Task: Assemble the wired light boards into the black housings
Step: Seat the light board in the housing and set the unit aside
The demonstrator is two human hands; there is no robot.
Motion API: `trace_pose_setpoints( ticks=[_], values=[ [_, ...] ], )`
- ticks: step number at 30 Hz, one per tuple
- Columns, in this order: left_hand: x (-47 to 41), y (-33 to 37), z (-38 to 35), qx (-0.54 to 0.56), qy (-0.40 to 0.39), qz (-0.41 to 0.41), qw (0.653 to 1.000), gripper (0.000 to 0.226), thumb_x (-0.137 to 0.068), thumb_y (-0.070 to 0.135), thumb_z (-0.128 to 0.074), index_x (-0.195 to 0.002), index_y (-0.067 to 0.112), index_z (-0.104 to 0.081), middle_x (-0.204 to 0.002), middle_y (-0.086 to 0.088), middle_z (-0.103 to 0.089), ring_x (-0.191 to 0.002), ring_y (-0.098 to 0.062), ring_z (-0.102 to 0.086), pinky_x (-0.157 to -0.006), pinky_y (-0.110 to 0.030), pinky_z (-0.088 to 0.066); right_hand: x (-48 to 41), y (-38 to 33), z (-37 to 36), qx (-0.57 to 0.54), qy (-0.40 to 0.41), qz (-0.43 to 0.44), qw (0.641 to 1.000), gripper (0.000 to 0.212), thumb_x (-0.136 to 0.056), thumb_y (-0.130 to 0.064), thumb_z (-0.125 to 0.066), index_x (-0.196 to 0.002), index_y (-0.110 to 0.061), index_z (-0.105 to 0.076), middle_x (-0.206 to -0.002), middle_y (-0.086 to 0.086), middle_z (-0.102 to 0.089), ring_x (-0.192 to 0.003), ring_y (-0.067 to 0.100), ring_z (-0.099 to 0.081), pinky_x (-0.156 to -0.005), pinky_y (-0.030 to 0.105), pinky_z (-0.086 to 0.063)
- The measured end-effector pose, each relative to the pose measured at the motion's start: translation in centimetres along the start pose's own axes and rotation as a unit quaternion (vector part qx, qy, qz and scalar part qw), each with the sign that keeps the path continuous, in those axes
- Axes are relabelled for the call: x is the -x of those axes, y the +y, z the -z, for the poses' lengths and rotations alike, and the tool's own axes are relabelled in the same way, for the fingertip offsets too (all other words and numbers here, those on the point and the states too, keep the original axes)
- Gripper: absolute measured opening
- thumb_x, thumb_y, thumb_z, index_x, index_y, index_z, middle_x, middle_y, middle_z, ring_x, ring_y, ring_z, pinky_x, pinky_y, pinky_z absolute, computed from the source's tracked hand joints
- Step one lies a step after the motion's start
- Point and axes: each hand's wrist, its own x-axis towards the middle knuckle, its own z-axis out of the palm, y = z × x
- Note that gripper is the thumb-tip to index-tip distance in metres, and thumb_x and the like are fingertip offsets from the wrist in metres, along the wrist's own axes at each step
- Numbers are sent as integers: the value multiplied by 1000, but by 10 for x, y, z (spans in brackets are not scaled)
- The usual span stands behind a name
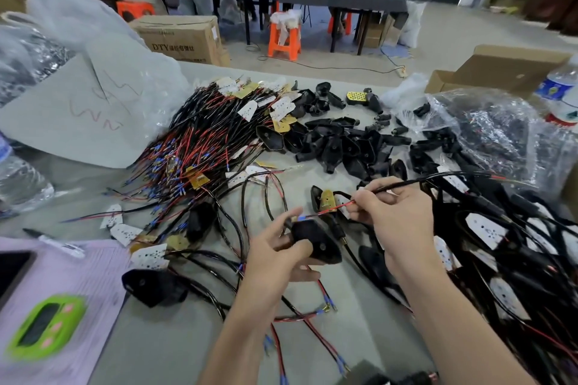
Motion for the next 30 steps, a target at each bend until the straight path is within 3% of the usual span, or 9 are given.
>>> trace_pose_setpoints(
  ticks=[3, 8, 13, 20, 26, 30],
  values=[
    [4, -1, -1, 4, 4, -12, 1000, 48, -86, 4, -71, -120, 37, -72, -104, -8, -79, -85, -33, -78, -63, -34, -62, 3, 1, 1, 1, 20, 11, 1000, 19, -78, -5, -73, -73, -23, -73, -65, 15, -73, -63, 31, -75, -60, 33, -60],
    [-2, -2, -5, -23, 71, 12, 997, 28, -94, 1, -64, -111, 22, -72, -97, -10, -78, -77, -32, -78, -56, -30, -60, 6, -6, 3, -32, 23, 41, 998, 15, -79, -1, -73, -73, -14, -69, -63, 16, -72, -60, 30, -74, -58, 29, -59],
    [-8, -8, -7, -32, 154, 12, 987, 19, -92, 2, -63, -97, 18, -72, -76, -5, -78, -64, -26, -76, -52, -24, -57, 14, -6, 5, -46, -23, 36, 998, 18, -83, 5, -73, -75, -9, -67, -65, 21, -71, -60, 30, -73, -56, 28, -58],
    [-13, -8, -11, 13, 129, 1, 992, 30, -87, 0, -68, -110, 20, -70, -86, -7, -78, -75, -28, -78, -64, -27, -62, 17, 10, 10, 65, 19, 40, 997, 12, -81, -4, -74, -75, -12, -67, -62, 11, -72, -58, 26, -73, -61, 35, -60],
    [-9, -7, -11, 24, 102, -9, 994, 28, -86, 5, -79, -110, 17, -70, -85, -7, -79, -77, -29, -78, -65, -25, -61, 16, 11, 5, -63, -19, -17, 998, 15, -85, 9, -70, -81, -3, -63, -65, 22, -69, -56, 26, -68, -58, 32, -58],
    [-9, -6, -11, 62, 107, -3, 992, 29, -85, 1, -79, -112, 10, -71, -86, -10, -79, -78, -29, -78, -66, -26, -61, 19, 13, 3, -39, -70, -13, 997, 17, -84, 15, -68, -78, 0, -63, -63, 20, -68, -55, 26, -66, -55, 32, -56]
  ],
)
